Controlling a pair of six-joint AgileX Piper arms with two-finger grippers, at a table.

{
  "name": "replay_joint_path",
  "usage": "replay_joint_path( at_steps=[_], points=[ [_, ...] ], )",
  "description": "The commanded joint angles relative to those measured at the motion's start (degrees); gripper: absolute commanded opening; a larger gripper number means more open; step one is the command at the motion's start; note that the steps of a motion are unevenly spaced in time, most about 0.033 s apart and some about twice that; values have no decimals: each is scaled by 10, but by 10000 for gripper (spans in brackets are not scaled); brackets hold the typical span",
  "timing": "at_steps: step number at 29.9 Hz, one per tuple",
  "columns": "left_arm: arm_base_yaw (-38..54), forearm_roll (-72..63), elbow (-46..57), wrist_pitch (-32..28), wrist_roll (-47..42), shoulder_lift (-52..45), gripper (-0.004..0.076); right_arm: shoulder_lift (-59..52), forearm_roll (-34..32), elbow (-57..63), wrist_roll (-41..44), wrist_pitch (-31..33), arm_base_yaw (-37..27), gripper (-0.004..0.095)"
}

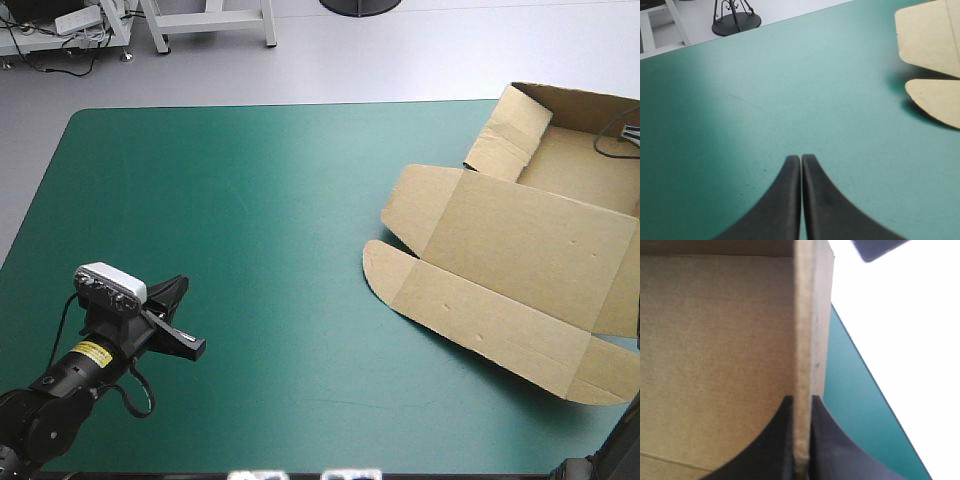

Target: Fold the box

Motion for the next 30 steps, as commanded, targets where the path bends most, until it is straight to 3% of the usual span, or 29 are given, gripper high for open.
replay_joint_path(
  at_steps=[1,21,24,30],
  points=[
    [-3,-8,-17,-37,0,0,-6,-41,4,12,-4,4,-31,-6],
    [-3,-8,-17,-31,0,0,-6,-13,7,59,-50,4,-40,18],
    [-3,-8,-17,-26,0,0,-6,-13,30,59,-77,4,-40,170],
    [-3,-8,-17,-12,0,0,-6,-18,28,59,-78,4,-40,712]
  ],
)
